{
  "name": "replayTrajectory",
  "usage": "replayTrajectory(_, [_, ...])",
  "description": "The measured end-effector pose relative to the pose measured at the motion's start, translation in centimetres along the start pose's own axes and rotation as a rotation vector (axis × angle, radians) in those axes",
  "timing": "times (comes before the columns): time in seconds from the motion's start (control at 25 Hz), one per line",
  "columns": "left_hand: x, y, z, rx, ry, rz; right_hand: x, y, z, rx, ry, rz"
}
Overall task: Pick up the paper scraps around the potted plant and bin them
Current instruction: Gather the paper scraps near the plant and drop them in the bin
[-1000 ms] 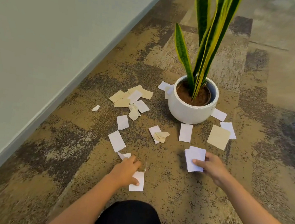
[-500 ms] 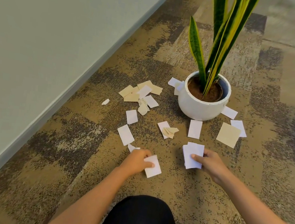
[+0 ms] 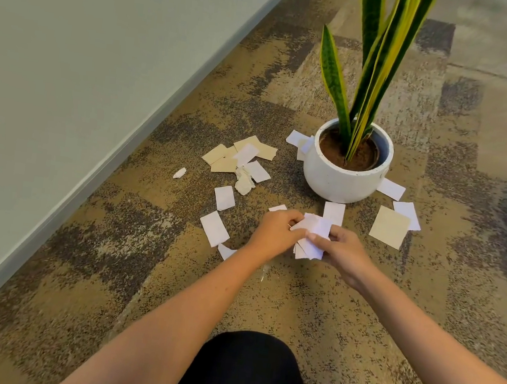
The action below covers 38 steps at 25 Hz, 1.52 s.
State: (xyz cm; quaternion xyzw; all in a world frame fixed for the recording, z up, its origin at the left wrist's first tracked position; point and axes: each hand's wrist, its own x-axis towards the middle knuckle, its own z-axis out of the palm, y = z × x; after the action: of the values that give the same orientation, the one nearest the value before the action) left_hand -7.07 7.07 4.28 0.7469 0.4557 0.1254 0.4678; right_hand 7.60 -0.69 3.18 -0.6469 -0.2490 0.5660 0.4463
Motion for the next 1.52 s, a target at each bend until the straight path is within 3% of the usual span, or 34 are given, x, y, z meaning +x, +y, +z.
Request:
replayTrajectory(0.12, [-1.2, -1.9, -0.3, -0.167, -0.038, -0.113, -0.3, 0.6, -1.3, -0.025, 0.074, 0.021])
replayTrajectory(0.28, [-2.8, -6.3, 1.3, 0.3, -0.011, -0.313, -1.4, 2.3, -3.8, -0.05, 0.11, 0.069])
replayTrajectory(0.4, [-3.5, -7.5, 2.7, 0.396, -0.092, -0.37, -2.2, 3.6, -4.9, -0.052, 0.11, 0.101])
replayTrajectory(0.6, [-3.1, -8.5, 3.1, 0.507, -0.082, -0.304, -2.7, 5.1, -5.1, -0.097, 0.117, 0.111])
replayTrajectory(0.76, [-3.0, -9.2, 3.0, 0.358, -0.057, -0.323, -2.6, 5.4, -4.4, -0.119, 0.101, 0.116])
replayTrajectory(0.88, [-2.4, -7.9, 1.9, 0.019, -0.012, -0.37, -2.3, 5.0, -3.5, -0.112, 0.094, 0.105])
replayTrajectory(1.04, [-1.5, -5.1, 0.2, -0.386, -0.16, -0.358, -1.7, 4.2, -1.3, -0.131, 0.116, 0.037])
replayTrajectory(1.24, [-1.1, -2.8, -0.4, -0.413, -0.189, -0.289, -0.8, 3.4, 0.8, -0.052, 0.081, 0.014])
replayTrajectory(1.36, [-1.2, -2.7, -0.3, -0.417, -0.148, -0.26, -0.2, 3.3, 1.5, 0.067, 0.039, 0.046])
replayTrajectory(1.52, [-1.5, -2.7, -0.5, -0.511, -0.09, -0.222, 0.0, 3.2, 2.0, 0.047, 0.039, 0.012])
